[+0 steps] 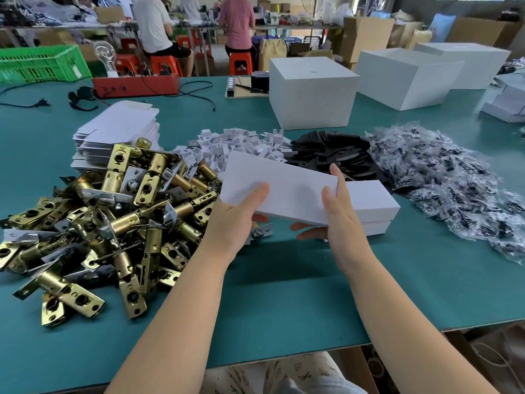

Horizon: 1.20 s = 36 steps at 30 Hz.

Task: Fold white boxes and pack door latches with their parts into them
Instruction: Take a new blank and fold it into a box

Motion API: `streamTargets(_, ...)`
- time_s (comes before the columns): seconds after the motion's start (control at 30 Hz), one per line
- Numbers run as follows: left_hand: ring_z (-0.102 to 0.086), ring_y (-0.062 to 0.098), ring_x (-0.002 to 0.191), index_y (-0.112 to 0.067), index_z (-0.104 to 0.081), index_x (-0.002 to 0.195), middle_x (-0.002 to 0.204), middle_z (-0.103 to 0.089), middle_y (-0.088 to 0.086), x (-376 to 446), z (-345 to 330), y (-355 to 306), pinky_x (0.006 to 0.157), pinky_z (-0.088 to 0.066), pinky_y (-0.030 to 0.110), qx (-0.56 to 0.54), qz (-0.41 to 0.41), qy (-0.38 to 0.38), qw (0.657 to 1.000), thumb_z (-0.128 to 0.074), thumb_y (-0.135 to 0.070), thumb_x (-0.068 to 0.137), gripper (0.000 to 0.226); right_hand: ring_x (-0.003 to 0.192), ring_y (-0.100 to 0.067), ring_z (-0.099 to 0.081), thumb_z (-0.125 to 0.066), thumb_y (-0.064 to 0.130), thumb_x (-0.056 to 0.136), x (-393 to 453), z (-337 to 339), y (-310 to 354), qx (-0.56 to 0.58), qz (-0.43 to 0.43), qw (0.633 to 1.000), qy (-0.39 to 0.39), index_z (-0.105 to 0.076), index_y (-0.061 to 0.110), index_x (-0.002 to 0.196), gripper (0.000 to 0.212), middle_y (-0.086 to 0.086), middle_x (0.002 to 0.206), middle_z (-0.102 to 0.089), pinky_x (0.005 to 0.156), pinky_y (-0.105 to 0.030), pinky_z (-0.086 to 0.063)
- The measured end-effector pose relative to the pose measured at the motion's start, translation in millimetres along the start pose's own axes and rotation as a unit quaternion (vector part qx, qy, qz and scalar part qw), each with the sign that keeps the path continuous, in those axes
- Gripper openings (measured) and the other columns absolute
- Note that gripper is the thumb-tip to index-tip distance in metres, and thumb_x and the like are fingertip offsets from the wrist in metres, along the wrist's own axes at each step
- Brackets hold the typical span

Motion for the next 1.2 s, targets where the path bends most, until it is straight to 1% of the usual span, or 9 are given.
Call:
streamTargets(0.2,-0.066,0.000,0.068,-0.033,-0.072,0.084,0.079,-0.072,-0.020,-4.9,-4.9,-3.7,0.057,-0.054,0.020,0.054,-0.007,-0.011,0.998,-0.065,-0.029,0.091,0.011,0.061,-0.022,-0.068,-0.042,0.036,0.101,0.5,3.7,-5.7,0.027,-0.016,0.999,-0.024,-0.017,0.044,0.145,0.052,0.005,0.103,-0.063,0.050,-0.029,-0.054)
streamTargets(0.33,-0.056,0.028,0.058,-0.022,-0.068,0.078,0.077,-0.066,0.017,-11.7,-2.8,-23.6,0.053,-0.046,0.035,0.107,-0.108,-0.043,0.987,-0.066,-0.047,0.082,0.025,0.044,-0.019,-0.056,-0.049,0.036,0.086,1.1,2.8,-9.2,0.035,-0.024,0.998,-0.041,-0.026,0.027,0.144,0.063,0.008,0.079,-0.065,0.042,-0.030,-0.049)
streamTargets(0.43,-0.069,0.009,0.091,-0.040,-0.071,0.098,0.096,-0.074,-0.008,-13.0,0.2,-33.2,0.075,-0.055,0.022,0.009,-0.132,-0.032,0.991,-0.059,-0.058,0.076,0.031,0.043,-0.018,-0.051,-0.047,0.028,0.086,1.3,3.6,-2.4,0.100,0.001,0.995,-0.024,-0.035,0.019,0.137,0.054,0.006,0.078,-0.064,0.041,-0.028,-0.046)
streamTargets(0.63,-0.059,0.027,0.118,-0.018,-0.059,0.129,0.125,-0.065,0.008,-10.8,-10.0,-28.5,0.095,-0.048,0.040,-0.200,0.018,0.088,0.976,-0.047,-0.070,0.080,0.072,0.034,-0.013,-0.043,-0.050,0.032,0.084,-8.9,-14.9,-3.6,0.216,-0.118,0.956,0.156,-0.055,0.005,0.095,0.030,-0.003,0.048,-0.050,0.034,-0.018,-0.035)
streamTargets(0.83,-0.054,0.027,0.128,-0.018,-0.071,0.117,0.129,-0.065,0.010,-16.9,-26.5,-28.3,0.108,-0.041,0.042,-0.101,-0.011,0.206,0.973,-0.072,-0.069,0.068,0.071,0.027,-0.006,-0.033,-0.049,0.029,0.079,-15.3,-18.6,-23.5,0.271,-0.292,0.902,0.165,-0.055,0.008,0.105,0.034,-0.011,0.073,-0.057,0.023,-0.012,-0.025)
streamTargets(0.9,-0.061,0.020,0.113,-0.022,-0.073,0.105,0.113,-0.071,0.005,-17.7,-30.1,-27.9,0.097,-0.045,0.037,-0.030,-0.052,0.185,0.981,-0.075,-0.055,0.070,0.048,0.028,-0.006,-0.033,-0.047,0.028,0.083,-17.8,-21.3,-26.8,0.247,-0.313,0.899,0.181,-0.055,0.010,0.110,0.033,-0.019,0.093,-0.059,0.023,-0.012,-0.025)
streamTargets(1.03,-0.063,0.003,0.071,-0.044,-0.073,0.075,0.072,-0.069,-0.012,-13.9,-22.1,-18.3,0.064,-0.049,0.019,-0.034,-0.041,0.031,0.998,-0.062,-0.039,0.079,0.012,0.040,-0.016,-0.053,-0.034,0.042,0.098,-9.5,-11.0,-28.7,-0.039,-0.214,0.973,0.079,-0.065,0.021,0.092,0.038,-0.006,0.073,-0.068,0.038,-0.023,-0.043)
streamTargets(1.13,-0.057,0.008,0.062,-0.029,-0.071,0.073,0.065,-0.062,-0.009,-14.9,-15.6,-16.7,0.058,-0.044,0.023,0.035,-0.062,-0.037,0.997,-0.055,-0.040,0.085,0.022,0.083,-0.013,-0.065,-0.026,0.060,0.089,-11.1,-7.7,5.0,-0.269,0.076,0.960,-0.030,-0.058,0.031,0.114,0.050,0.006,0.098,-0.066,0.072,-0.033,-0.053)
streamTargets(1.2,-0.052,0.008,0.063,-0.020,-0.061,0.069,0.064,-0.056,-0.010,-18.5,-16.7,-18.6,0.061,-0.042,0.023,0.081,-0.105,-0.059,0.989,-0.052,-0.042,0.088,0.031,0.097,-0.010,-0.059,-0.039,0.053,0.092,-24.3,-18.6,23.0,-0.239,0.232,0.942,-0.030,-0.040,0.027,0.132,0.048,0.008,0.118,-0.058,0.081,-0.023,-0.050)
Point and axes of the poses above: each hand's wrist, its own x-axis towards the middle knuckle, its own z-axis out of the back of the hand, y = z × x, the point moved 7 cm from there along x, towards the middle knuckle
